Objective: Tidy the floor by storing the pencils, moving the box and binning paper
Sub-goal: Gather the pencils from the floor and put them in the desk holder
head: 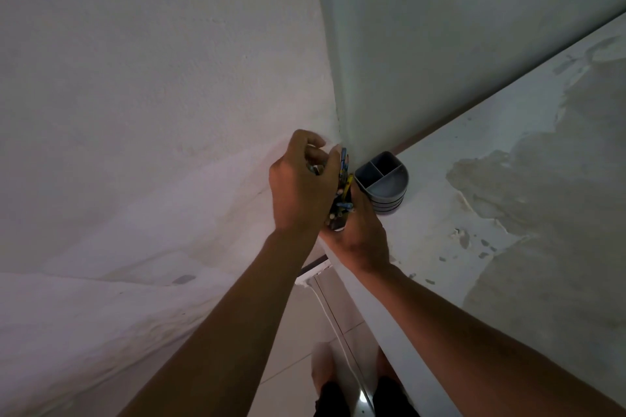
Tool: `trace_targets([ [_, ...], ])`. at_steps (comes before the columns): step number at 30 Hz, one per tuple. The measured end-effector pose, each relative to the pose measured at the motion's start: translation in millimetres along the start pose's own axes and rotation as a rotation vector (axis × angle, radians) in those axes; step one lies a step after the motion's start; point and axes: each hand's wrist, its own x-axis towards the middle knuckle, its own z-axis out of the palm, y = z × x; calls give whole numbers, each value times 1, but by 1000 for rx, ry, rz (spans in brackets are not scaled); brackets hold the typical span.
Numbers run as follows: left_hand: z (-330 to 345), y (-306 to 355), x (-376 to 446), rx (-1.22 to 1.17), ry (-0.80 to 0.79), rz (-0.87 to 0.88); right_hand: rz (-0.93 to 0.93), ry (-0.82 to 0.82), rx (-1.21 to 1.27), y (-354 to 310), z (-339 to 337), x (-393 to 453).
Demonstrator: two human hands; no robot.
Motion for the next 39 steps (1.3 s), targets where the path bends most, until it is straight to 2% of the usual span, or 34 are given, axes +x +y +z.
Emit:
trace_targets([
  [3,-6,-11,-4,260,-22,210,-20,8,-2,-2,-3,0],
  [6,-9,-24,-10,323,-88,249,-47,22,-30,-2,-8,1],
  [9,-10,-30,-13,152,-223,176,-95,24,-42,1,-12,0],
  [11,-9,-32,-16,98,-242,96,-109,27,-55,3,-13,-3],
  [18,-8,-35,-30,381,-363,81,-108,38,-115,-3,-23,-9],
  [25,-16,-29,-39,266,-315,54,-190,92,-179,-13,-36,-11],
  [30,-46,-33,-46,260,-265,89,-364,142,-189,-43,-50,-19],
  [34,-91,-39,-53,324,-168,106,-521,138,-176,-85,-41,-25],
  [39,-170,-64,-79,386,-28,43,-658,85,-141,-144,-3,-50],
])
